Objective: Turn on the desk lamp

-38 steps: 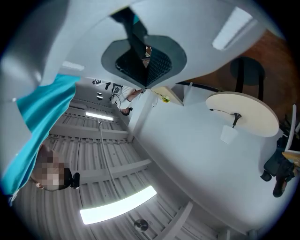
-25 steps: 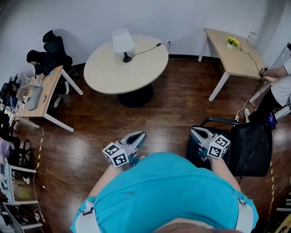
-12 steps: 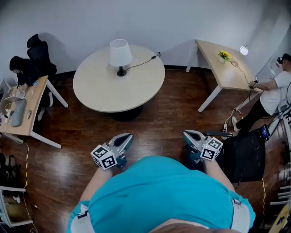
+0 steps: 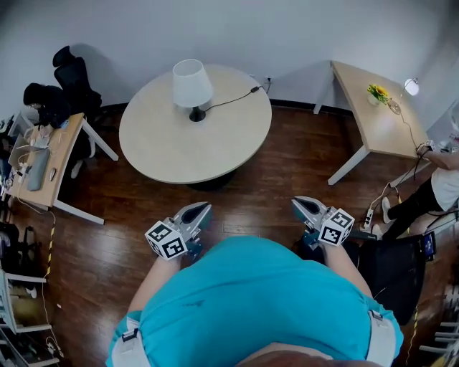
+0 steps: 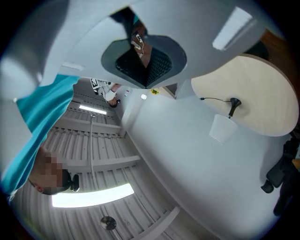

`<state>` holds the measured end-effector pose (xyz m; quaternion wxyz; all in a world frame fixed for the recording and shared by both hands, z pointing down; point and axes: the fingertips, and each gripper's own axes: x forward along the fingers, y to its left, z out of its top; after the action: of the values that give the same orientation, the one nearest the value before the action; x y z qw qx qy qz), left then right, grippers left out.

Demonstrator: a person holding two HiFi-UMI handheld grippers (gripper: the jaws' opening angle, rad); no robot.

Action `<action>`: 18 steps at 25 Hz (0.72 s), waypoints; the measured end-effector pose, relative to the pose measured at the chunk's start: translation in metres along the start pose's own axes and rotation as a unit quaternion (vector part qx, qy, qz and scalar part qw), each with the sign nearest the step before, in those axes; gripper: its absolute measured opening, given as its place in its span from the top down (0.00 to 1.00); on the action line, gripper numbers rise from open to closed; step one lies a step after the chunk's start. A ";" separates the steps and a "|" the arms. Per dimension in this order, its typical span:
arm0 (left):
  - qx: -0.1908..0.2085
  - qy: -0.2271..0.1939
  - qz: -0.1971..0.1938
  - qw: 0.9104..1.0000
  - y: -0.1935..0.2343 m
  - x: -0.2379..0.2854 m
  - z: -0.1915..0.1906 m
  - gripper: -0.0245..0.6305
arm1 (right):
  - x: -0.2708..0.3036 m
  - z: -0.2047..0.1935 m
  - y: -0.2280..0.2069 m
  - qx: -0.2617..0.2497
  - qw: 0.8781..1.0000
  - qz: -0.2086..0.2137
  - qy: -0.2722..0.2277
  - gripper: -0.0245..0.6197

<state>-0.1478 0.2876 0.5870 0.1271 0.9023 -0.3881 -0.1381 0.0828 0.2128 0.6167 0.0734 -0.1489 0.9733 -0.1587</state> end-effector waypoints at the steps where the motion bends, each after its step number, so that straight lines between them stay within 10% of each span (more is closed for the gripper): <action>1: 0.001 -0.006 0.005 1.000 -0.005 0.021 -0.003 0.92 | -0.009 0.007 -0.017 -0.002 1.000 0.009 0.001 0.96; 11: 0.016 0.016 0.022 1.000 -0.013 0.208 -0.032 0.92 | -0.058 0.075 -0.163 -0.027 0.998 0.063 -0.001 0.96; 18: 0.013 0.029 0.012 0.999 0.073 0.255 -0.018 0.92 | -0.011 0.088 -0.239 -0.011 0.999 0.036 0.004 0.96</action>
<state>-0.0217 0.0542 0.5895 0.1282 0.9026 -0.3971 -0.1056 0.1741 -0.0252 0.6143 0.0733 -0.1137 0.9800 -0.1457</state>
